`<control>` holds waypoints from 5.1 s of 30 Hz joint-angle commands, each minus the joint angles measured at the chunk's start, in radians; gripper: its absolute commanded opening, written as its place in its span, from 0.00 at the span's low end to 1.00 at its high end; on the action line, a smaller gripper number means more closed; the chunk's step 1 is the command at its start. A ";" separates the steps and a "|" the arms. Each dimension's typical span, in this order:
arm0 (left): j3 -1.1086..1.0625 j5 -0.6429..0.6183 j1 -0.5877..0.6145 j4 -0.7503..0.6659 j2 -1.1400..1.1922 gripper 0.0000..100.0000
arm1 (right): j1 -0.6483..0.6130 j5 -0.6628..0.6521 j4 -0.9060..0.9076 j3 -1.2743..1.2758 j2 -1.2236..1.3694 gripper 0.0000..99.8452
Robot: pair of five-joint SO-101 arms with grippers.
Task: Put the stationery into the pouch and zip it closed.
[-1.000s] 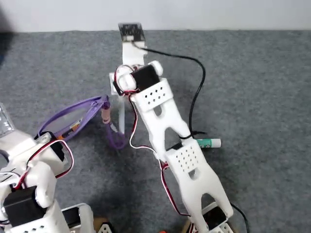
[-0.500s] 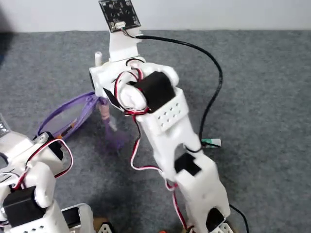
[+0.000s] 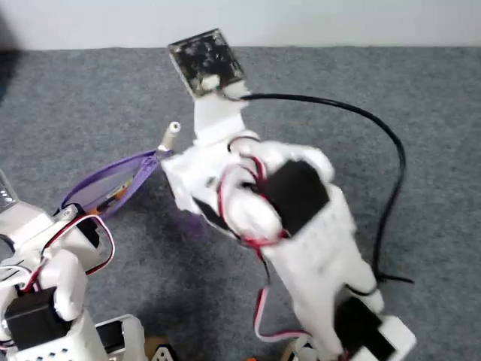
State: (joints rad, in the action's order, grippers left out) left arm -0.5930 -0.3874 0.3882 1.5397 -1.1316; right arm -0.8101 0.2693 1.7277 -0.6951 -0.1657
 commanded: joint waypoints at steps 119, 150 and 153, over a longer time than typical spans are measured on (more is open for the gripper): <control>0.079 -0.011 -0.002 -0.014 0.198 0.01 | -0.171 -0.216 -1.201 0.396 -0.013 0.01; 0.077 -0.011 -0.002 -0.015 0.198 0.01 | -0.208 -0.338 -1.059 0.980 -0.366 0.26; 0.077 -0.011 -0.002 -0.018 0.198 0.01 | -0.160 -0.311 -0.967 0.910 -0.366 0.23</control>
State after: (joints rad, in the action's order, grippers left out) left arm -0.4902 -0.3890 0.3943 1.5275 -0.9643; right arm -1.0096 -0.0529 0.6951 0.3130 -0.4818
